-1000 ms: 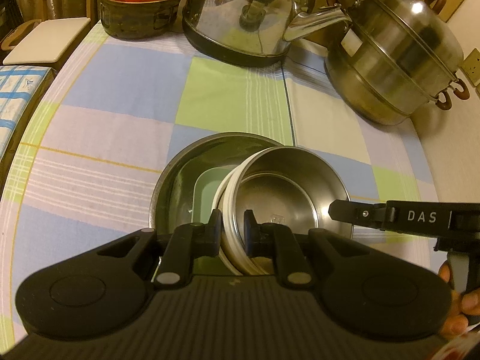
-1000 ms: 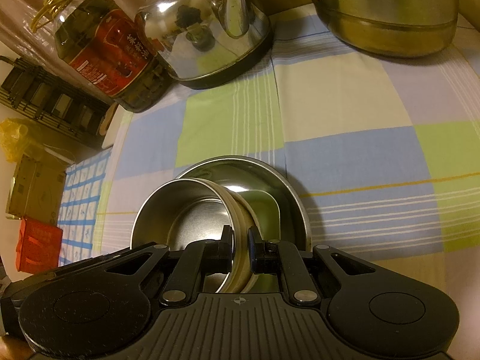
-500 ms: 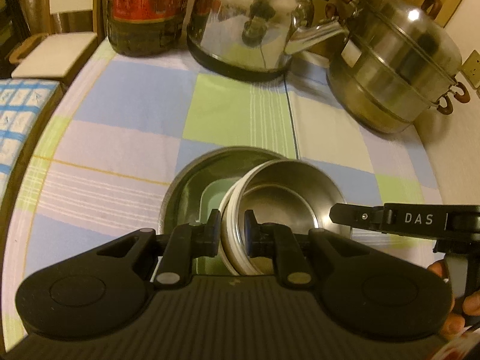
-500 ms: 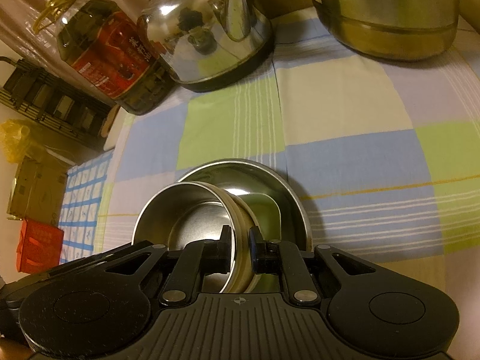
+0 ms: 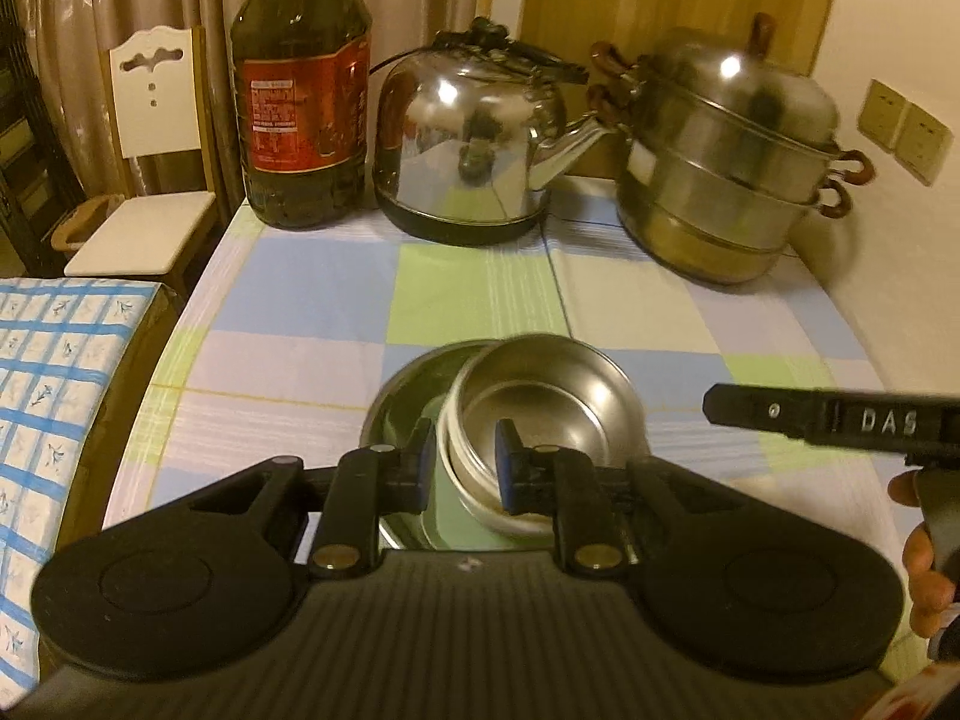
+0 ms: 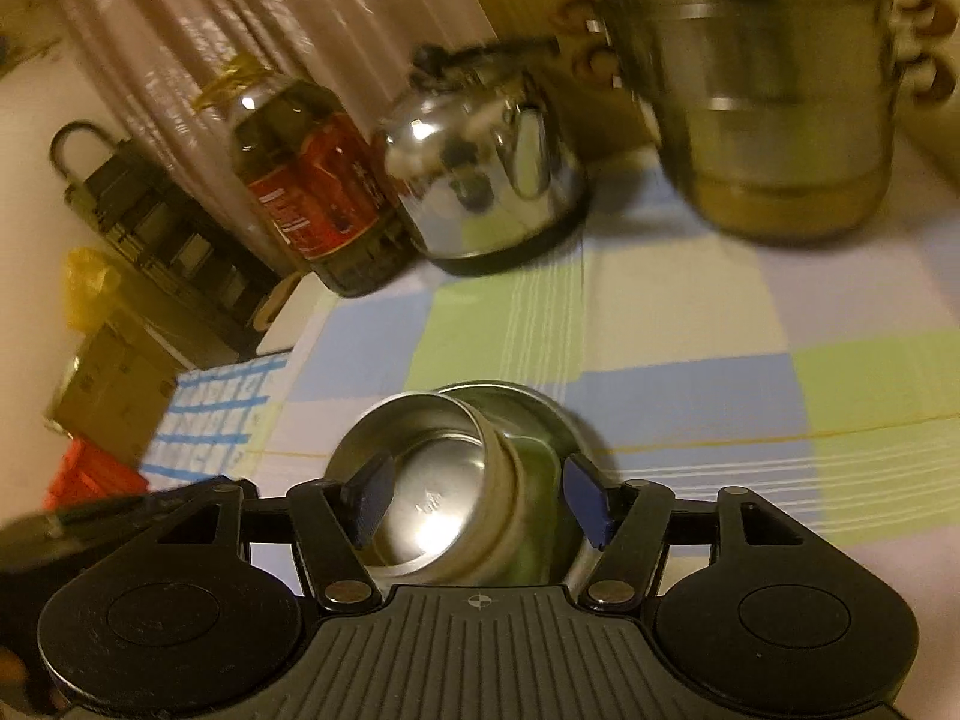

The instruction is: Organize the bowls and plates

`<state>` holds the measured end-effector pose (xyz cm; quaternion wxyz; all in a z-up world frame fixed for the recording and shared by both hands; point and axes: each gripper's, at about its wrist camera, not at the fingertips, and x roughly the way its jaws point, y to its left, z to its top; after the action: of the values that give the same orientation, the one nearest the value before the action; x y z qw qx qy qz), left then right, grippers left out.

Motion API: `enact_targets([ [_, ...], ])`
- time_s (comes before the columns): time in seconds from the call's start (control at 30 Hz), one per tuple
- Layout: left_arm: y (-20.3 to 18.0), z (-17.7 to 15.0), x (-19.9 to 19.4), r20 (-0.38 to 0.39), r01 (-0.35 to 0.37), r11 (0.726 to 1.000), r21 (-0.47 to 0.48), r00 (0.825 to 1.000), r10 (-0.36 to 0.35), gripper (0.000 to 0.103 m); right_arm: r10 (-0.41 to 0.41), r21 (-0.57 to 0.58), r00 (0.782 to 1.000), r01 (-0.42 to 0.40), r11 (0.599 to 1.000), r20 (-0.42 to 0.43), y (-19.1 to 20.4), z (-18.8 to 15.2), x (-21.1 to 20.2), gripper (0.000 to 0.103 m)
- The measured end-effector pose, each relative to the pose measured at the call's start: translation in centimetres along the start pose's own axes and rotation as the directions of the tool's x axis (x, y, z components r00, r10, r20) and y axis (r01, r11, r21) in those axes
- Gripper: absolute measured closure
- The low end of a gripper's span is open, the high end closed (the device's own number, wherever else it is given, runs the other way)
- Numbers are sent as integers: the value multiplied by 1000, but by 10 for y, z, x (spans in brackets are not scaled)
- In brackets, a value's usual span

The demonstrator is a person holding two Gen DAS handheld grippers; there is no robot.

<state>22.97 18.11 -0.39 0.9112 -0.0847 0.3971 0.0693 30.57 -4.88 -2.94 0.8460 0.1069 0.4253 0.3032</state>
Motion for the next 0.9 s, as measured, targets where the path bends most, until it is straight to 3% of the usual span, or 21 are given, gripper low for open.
enact_targets([
  [0.33,-46,-60,-53,-6,1,1000,16,1000,-1,84,-80,-97,996,77,992,-27,-4,-67,-63,40],
  [0.63,-90,-109,-84,-52,17,1000,7,999,-17,84,-42,-53,995,37,998,-88,-24,-110,-109,40],
  [0.9,-126,-146,-110,-75,8,1000,7,997,-8,84,-60,-110,993,48,993,-106,-29,-137,-146,40],
])
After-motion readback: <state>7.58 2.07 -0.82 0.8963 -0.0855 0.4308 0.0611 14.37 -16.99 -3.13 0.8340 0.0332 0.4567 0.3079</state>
